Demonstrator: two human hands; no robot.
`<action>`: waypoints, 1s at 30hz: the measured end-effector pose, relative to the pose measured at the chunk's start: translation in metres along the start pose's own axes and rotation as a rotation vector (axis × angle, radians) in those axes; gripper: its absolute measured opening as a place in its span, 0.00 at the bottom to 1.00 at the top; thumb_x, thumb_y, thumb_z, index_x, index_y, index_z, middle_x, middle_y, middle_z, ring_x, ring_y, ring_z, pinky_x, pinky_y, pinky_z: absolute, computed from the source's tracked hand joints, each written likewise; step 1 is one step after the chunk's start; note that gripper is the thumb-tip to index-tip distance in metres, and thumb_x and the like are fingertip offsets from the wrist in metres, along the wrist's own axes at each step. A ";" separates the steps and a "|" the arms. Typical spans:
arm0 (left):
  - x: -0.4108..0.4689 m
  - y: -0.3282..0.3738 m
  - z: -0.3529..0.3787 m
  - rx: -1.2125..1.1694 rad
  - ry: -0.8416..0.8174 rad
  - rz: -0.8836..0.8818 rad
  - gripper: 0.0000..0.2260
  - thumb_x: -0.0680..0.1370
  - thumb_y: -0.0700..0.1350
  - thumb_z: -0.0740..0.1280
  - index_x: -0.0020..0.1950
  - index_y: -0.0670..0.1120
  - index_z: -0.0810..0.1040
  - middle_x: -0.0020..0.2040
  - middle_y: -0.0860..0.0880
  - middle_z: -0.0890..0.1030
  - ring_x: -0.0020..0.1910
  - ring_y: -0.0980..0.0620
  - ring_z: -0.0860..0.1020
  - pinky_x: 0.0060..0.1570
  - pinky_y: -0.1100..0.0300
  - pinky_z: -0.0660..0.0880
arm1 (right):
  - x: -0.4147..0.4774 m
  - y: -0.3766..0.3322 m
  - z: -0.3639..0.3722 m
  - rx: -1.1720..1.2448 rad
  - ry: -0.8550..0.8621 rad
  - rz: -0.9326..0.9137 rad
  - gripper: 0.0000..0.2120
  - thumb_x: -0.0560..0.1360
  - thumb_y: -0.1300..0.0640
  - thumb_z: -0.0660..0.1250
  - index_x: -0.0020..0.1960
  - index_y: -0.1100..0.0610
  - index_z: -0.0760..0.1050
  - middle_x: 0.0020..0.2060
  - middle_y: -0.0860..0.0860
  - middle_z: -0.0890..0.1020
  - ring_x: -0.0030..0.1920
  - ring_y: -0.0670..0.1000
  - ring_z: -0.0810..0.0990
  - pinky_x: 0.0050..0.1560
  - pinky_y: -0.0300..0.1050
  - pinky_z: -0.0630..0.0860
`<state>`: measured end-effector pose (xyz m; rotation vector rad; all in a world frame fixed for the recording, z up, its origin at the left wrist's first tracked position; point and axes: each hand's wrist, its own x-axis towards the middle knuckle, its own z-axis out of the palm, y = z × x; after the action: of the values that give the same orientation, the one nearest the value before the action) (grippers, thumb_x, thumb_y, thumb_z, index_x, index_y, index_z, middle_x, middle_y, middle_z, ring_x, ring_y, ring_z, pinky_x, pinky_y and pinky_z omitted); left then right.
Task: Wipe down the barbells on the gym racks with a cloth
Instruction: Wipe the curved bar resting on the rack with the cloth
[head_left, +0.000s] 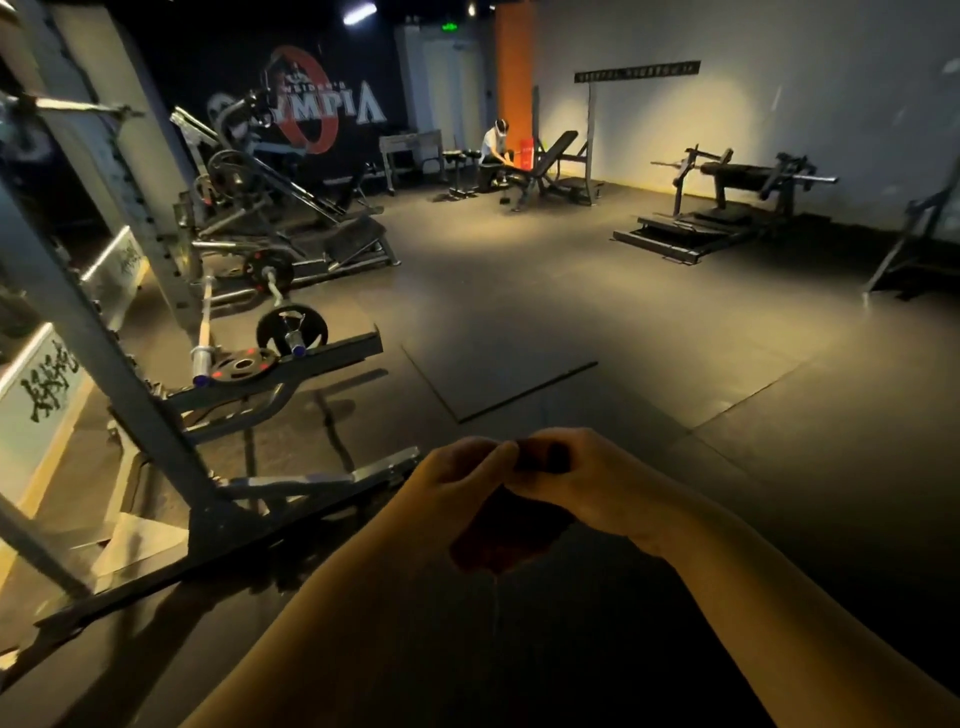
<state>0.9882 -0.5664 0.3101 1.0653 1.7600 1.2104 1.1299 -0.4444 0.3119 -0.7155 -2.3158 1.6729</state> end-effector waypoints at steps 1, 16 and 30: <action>0.017 -0.001 -0.007 0.003 -0.006 -0.005 0.10 0.81 0.53 0.62 0.57 0.51 0.80 0.50 0.46 0.84 0.49 0.47 0.84 0.56 0.51 0.81 | 0.015 0.000 -0.006 0.027 0.041 0.018 0.12 0.78 0.50 0.73 0.59 0.52 0.79 0.50 0.49 0.86 0.51 0.45 0.86 0.54 0.42 0.83; 0.337 0.006 -0.006 -0.154 0.222 0.039 0.07 0.82 0.50 0.64 0.58 0.50 0.76 0.51 0.43 0.83 0.45 0.45 0.86 0.46 0.41 0.84 | 0.255 0.071 -0.154 0.587 0.313 0.169 0.17 0.79 0.52 0.70 0.67 0.51 0.75 0.57 0.52 0.86 0.56 0.51 0.86 0.58 0.49 0.82; 0.595 0.007 -0.072 -0.321 0.392 -0.025 0.09 0.83 0.44 0.64 0.63 0.46 0.76 0.52 0.46 0.84 0.46 0.56 0.85 0.39 0.66 0.79 | 0.526 0.076 -0.273 0.324 0.107 0.093 0.14 0.82 0.49 0.66 0.66 0.49 0.71 0.57 0.50 0.83 0.54 0.47 0.85 0.49 0.41 0.82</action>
<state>0.6966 -0.0446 0.2692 0.6467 1.7699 1.7062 0.8124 0.0595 0.2716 -0.8282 -1.9034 1.9352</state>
